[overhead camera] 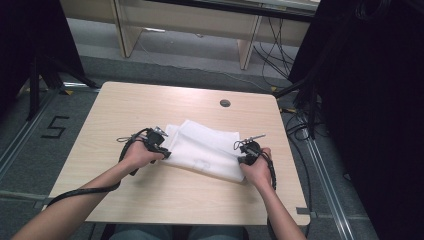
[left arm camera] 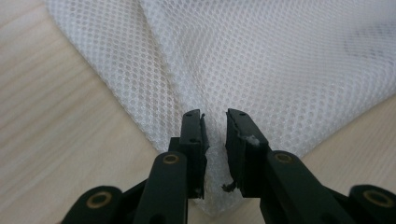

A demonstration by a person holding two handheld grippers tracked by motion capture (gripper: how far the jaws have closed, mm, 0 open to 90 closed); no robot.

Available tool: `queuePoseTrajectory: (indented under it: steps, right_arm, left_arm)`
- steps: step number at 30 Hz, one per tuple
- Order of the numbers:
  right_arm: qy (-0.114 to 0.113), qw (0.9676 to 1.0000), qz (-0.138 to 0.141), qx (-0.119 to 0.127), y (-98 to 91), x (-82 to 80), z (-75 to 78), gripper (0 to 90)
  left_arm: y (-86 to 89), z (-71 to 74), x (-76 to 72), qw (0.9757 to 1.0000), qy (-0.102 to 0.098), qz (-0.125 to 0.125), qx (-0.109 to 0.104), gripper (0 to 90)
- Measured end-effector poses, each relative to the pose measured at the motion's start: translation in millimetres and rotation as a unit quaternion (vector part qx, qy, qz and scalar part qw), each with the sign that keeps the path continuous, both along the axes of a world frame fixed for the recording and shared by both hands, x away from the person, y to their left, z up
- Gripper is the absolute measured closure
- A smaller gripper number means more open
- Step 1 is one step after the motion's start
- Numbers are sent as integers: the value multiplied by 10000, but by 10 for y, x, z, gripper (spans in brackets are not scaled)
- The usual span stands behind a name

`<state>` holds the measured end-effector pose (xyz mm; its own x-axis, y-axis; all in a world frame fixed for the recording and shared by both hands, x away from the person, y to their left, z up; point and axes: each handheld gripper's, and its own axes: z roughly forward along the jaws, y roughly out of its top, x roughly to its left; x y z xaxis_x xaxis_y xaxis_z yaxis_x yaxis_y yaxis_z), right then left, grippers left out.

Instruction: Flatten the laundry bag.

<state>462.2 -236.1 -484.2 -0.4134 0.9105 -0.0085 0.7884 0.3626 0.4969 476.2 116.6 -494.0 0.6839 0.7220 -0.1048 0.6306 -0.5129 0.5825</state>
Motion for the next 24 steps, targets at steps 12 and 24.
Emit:
queuePoseTrajectory:
  steps: [12, 24]
  right_arm:
    - [-79, 9997, 172, 173, 318, 88, -27, 900]
    - [-131, 9986, 475, 202, 669, 137, -44, 893]
  left_arm:
    - [346, 33, -183, 9993, 141, -173, 315, 758]
    - [637, 18, -340, 9994, 84, 73, 328, 759]
